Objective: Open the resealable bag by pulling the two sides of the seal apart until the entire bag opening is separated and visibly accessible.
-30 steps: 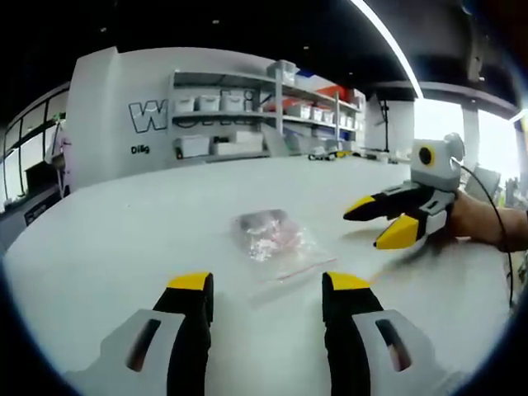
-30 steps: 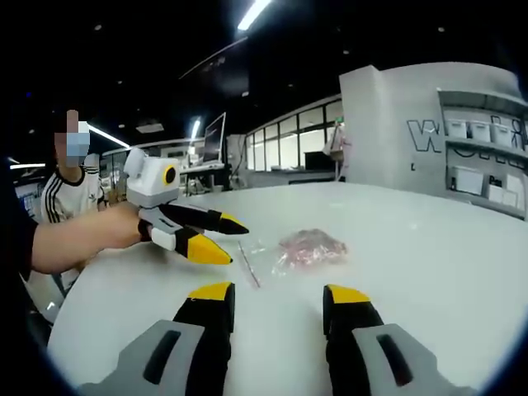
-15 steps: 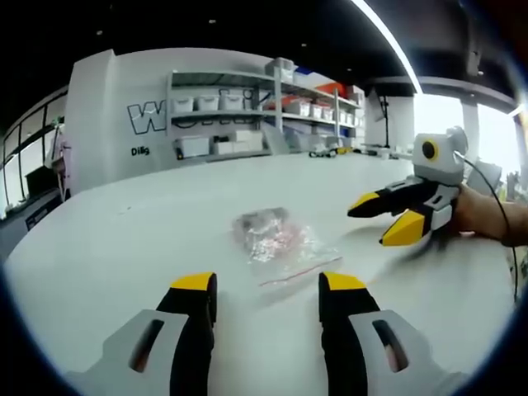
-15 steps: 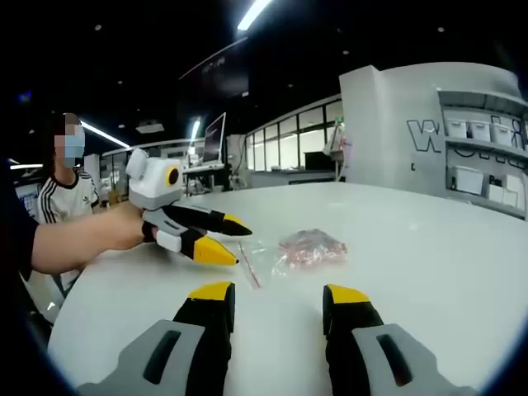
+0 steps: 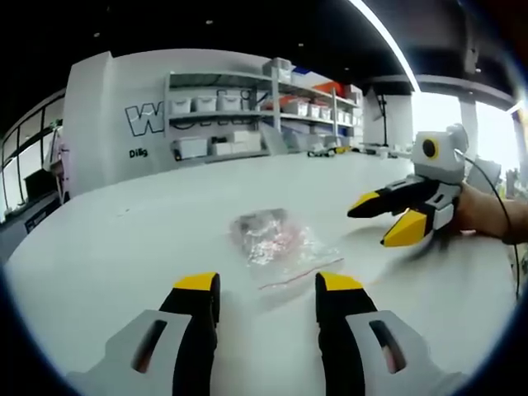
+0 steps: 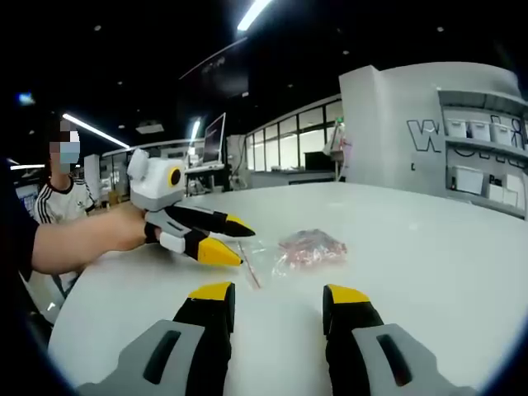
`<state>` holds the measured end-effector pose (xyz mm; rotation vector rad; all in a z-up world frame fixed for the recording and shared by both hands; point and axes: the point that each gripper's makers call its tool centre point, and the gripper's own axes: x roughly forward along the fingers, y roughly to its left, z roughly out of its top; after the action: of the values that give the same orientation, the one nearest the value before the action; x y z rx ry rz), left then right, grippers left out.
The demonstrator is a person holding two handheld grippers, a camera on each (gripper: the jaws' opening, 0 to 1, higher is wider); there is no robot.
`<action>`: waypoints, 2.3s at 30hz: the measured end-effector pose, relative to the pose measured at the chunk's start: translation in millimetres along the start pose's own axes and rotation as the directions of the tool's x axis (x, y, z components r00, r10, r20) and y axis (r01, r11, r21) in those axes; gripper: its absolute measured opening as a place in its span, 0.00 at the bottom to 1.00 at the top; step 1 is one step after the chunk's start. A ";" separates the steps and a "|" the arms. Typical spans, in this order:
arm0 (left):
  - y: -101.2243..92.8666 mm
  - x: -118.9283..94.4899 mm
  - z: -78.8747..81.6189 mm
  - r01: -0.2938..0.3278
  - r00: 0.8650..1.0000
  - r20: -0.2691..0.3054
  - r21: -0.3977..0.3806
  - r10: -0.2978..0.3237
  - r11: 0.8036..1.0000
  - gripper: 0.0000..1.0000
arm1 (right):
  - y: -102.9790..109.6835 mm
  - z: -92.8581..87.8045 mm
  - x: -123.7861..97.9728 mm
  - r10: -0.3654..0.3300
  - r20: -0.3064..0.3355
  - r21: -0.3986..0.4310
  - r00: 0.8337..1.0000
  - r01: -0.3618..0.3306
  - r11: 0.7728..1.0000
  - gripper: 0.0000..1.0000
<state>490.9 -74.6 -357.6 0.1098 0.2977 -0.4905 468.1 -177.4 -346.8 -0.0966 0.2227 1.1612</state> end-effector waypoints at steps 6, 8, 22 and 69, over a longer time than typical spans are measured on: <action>0.8 1.4 0.9 -0.002 1.000 0.007 0.000 0.002 1.000 0.44 | 0.1 -0.1 0.2 0.000 -0.001 0.000 1.000 0.000 1.000 0.40; 0.6 1.8 0.8 -0.001 1.000 0.007 -0.002 0.001 1.000 0.44 | 0.0 -0.1 0.2 0.000 -0.001 -0.001 1.000 0.000 1.000 0.40; 0.6 3.4 3.6 -0.003 0.999 0.032 0.013 0.002 1.000 0.37 | 0.2 -0.4 0.5 0.001 -0.003 -0.002 1.000 -0.001 1.000 0.40; -6.0 4.0 9.5 0.012 0.997 0.078 0.068 -0.018 0.998 0.22 | -0.5 0.1 0.2 -0.002 0.000 0.002 1.000 0.002 1.000 0.40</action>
<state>493.9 -83.3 -350.0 0.1539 0.2046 -0.5186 468.6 -177.4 -346.8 -0.0945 0.2235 1.1590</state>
